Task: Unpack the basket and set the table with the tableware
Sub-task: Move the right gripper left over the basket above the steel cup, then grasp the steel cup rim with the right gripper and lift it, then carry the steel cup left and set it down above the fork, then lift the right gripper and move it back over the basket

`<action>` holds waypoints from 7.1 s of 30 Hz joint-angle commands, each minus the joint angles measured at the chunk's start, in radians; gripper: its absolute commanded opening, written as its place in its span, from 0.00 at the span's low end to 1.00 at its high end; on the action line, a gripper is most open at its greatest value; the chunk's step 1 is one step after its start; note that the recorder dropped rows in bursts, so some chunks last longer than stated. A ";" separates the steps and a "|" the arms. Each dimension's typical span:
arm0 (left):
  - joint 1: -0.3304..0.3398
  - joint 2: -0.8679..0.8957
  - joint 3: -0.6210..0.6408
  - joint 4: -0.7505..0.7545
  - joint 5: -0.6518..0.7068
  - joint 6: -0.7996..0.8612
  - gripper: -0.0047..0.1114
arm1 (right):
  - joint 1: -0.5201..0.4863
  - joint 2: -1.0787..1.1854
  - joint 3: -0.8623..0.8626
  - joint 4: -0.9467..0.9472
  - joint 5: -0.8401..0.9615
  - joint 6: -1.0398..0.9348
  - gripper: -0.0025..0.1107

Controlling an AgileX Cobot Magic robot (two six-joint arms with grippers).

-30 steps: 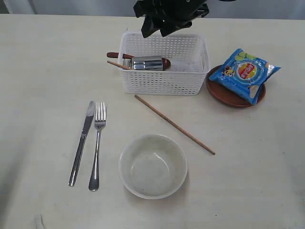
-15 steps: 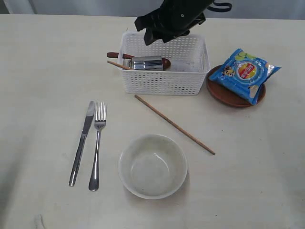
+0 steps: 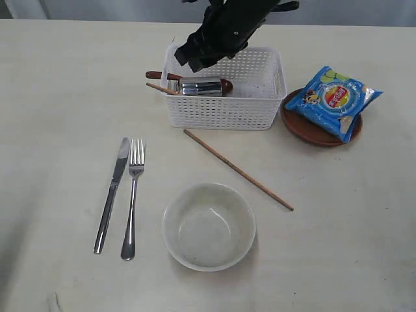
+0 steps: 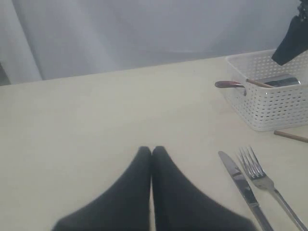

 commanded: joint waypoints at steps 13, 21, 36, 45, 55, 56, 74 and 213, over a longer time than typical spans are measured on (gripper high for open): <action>0.000 -0.003 0.002 0.005 -0.008 -0.003 0.04 | 0.004 0.002 -0.006 -0.077 0.048 -0.007 0.47; 0.000 -0.003 0.002 0.005 -0.008 -0.003 0.04 | 0.012 0.002 -0.006 -0.073 0.005 0.084 0.67; 0.000 -0.003 0.002 0.005 -0.008 -0.003 0.04 | -0.049 0.002 -0.006 -0.054 0.066 0.425 0.65; 0.000 -0.003 0.002 0.005 -0.008 -0.003 0.04 | -0.060 0.088 -0.006 0.119 0.067 0.406 0.65; 0.000 -0.003 0.002 0.005 -0.008 -0.003 0.04 | -0.060 0.095 -0.006 0.253 0.023 0.306 0.30; 0.000 -0.003 0.002 0.005 -0.008 -0.003 0.04 | -0.060 0.095 -0.006 0.251 0.023 0.306 0.22; 0.000 -0.003 0.002 0.005 -0.008 -0.003 0.04 | -0.060 0.055 -0.006 0.234 0.004 0.310 0.02; 0.000 -0.003 0.002 -0.004 -0.008 -0.003 0.04 | 0.261 0.015 -0.388 -0.557 0.521 0.542 0.02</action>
